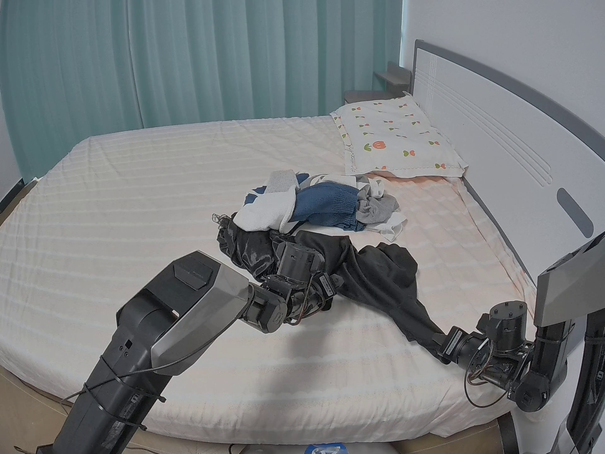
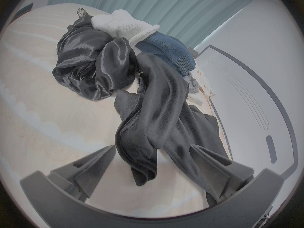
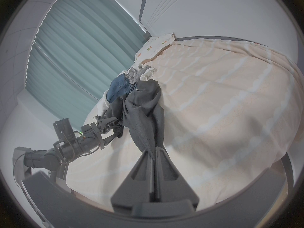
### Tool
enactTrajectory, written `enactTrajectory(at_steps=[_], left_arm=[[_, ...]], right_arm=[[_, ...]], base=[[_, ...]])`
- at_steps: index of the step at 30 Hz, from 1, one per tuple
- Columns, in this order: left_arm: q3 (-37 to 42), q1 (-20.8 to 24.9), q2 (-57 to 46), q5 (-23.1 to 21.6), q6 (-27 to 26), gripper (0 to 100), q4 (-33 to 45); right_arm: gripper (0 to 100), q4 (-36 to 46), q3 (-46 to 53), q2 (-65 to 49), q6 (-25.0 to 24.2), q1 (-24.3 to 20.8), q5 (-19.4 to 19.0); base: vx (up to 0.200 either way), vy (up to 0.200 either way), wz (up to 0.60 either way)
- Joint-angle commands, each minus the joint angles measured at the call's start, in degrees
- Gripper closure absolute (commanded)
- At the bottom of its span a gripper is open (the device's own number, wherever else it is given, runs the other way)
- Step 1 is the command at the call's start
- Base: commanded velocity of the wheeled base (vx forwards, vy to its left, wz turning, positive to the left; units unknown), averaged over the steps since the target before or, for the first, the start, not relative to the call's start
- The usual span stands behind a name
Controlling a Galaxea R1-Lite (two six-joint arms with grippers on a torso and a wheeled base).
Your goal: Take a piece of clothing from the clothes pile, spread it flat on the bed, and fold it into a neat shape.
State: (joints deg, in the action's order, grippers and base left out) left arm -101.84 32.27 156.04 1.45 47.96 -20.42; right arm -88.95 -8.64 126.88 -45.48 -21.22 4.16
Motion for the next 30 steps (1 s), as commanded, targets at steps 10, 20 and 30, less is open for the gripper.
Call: enactTrajectory(at_steps=[10,20,30], left_arm=[[6.7,-1.2,-4.3,1.2,0.9,100,-0.2],[28.7,-4.2,-25.1,-2.2,4.3,100,-8.1],[40.8,-6.0,-44.7,-2.3,6.7,100,-13.6]], right_arm=[[100,-0.9,-0.8,-1.2,-0.4,0.9,-0.5],[100,-0.9,-5.6,-5.4,-0.1,1.1,0.0],[100,-0.3,-19.0,-18.4,4.9,2.7,-1.8]], base=[[0.000,0.000,0.00],[0.000,0.000,0.00],[0.000,0.000,0.00]])
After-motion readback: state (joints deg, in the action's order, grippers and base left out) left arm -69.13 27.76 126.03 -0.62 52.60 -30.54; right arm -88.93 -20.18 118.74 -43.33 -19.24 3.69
